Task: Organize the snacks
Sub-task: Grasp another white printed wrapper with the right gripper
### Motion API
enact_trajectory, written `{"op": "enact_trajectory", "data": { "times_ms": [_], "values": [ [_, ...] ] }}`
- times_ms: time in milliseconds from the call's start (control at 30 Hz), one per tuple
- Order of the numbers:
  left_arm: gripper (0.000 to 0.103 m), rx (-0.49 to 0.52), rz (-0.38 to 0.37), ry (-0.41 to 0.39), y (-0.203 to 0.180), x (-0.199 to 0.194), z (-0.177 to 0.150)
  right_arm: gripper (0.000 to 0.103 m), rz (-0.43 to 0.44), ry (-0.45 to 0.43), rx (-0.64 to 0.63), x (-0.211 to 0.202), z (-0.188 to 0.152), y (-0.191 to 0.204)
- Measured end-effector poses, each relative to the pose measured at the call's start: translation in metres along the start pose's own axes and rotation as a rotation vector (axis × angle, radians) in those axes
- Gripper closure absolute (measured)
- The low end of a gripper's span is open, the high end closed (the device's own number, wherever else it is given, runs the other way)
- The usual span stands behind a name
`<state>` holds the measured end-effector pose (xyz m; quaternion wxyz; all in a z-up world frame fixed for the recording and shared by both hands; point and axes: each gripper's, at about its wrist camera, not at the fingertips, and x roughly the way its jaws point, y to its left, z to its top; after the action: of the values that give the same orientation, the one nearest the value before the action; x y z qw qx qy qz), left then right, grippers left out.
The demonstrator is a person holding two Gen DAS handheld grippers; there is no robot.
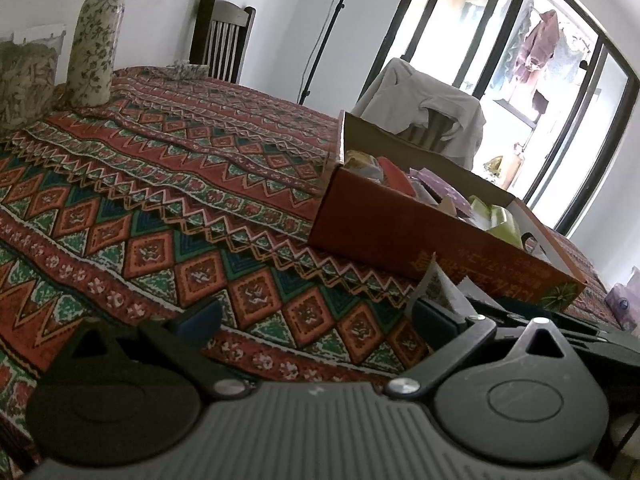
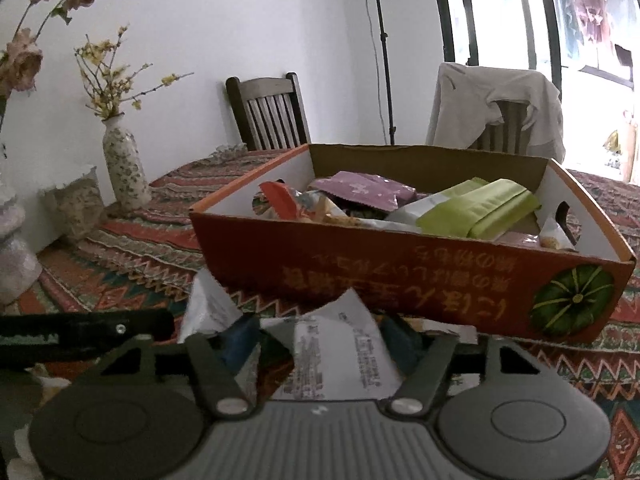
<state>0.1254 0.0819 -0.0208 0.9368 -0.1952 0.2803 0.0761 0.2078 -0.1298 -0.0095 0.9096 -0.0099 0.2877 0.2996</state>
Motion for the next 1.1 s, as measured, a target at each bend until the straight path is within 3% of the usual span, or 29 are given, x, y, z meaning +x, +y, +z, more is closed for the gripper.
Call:
{"op": "enact_trajectory", "data": {
  "times_ms": [333, 567, 667, 1100],
  "values": [
    [0.0, -0.007, -0.001, 0.002, 0.001, 0.0, 0.0, 0.041, -0.013, -0.073, 0.066, -0.015, 0.0, -0.012],
    [0.0, -0.008, -0.002, 0.002, 0.001, 0.001, 0.0, 0.044, -0.052, -0.005, -0.035, -0.003, -0.006, 0.003],
    [0.0, -0.008, -0.002, 0.002, 0.001, 0.001, 0.0, 0.057, -0.075, -0.008, -0.065, -0.004, -0.008, 0.007],
    [0.0, -0.01, 0.001, 0.004, 0.002, 0.001, 0.0, 0.062, -0.107, -0.149, -0.003, -0.051, -0.006, -0.011]
  ]
}}
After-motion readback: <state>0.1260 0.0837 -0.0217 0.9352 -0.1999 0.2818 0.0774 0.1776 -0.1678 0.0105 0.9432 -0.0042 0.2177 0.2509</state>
